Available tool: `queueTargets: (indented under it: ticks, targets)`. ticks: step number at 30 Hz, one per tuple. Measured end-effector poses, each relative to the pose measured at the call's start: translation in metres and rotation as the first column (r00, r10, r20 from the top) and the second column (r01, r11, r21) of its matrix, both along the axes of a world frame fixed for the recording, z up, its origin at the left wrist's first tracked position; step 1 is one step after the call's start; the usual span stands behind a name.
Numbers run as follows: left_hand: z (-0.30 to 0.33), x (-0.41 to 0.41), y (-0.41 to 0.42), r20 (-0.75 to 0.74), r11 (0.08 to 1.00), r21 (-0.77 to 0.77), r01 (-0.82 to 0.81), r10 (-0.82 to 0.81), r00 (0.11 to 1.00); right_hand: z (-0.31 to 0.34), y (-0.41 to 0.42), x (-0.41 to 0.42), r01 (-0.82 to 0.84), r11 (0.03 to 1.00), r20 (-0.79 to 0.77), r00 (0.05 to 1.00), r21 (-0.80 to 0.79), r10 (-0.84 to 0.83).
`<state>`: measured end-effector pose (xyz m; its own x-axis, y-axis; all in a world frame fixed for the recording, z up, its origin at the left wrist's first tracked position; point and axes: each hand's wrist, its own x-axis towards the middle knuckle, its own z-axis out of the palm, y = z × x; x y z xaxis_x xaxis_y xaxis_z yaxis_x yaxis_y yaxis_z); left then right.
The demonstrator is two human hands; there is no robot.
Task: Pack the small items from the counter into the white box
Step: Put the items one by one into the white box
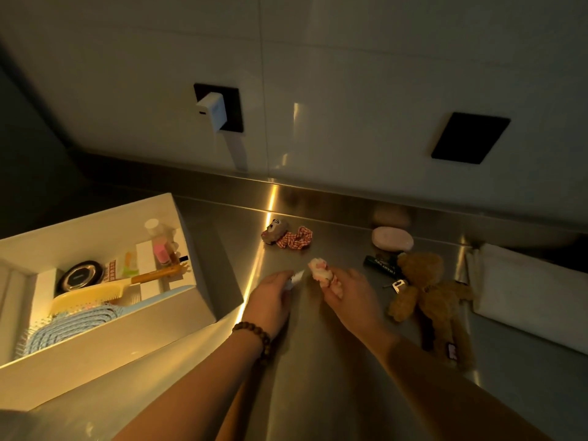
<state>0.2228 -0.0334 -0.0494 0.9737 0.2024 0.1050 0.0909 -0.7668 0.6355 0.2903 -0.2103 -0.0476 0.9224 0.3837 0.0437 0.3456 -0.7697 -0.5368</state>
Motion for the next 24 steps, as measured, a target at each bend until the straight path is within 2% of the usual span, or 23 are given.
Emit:
queueTargets:
  ticks: [3, 6, 8, 13, 18, 24]
  targets:
    - [0.015, 0.010, 0.010, 0.082, 0.999, 0.047, -0.017, 0.013, 0.997, 0.011, -0.002, 0.006, 0.004, 0.999, 0.001, 1.000, 0.034, -0.004]
    - [0.038, 0.034, 0.019, 0.227, 0.997, 0.056, -0.048, 0.034, 0.973, 0.023, -0.004, 0.016, 0.013, 0.998, 0.037, 0.999, 0.060, -0.015]
    - [0.051, 0.056, 0.024, 0.240, 0.993, 0.110, -0.037, 0.010, 0.971, 0.029, -0.006, 0.024, 0.017, 0.997, 0.050, 0.999, 0.073, -0.021]
    - [0.053, 0.106, 0.026, 0.093, 0.961, 0.270, 0.065, -0.093, 0.991, 0.030, -0.015, 0.042, 0.026, 0.994, 0.063, 0.997, 0.108, -0.033]
    - [0.024, 0.127, 0.027, -0.093, 0.901, 0.391, 0.189, -0.165, 0.982, 0.020, -0.019, 0.060, 0.047, 0.990, 0.014, 0.999, 0.131, -0.049]
    - [-0.005, 0.124, 0.036, -0.238, 0.858, 0.478, 0.187, -0.078, 0.968, 0.005, -0.011, 0.077, 0.048, 0.994, -0.059, 0.997, 0.094, -0.042]
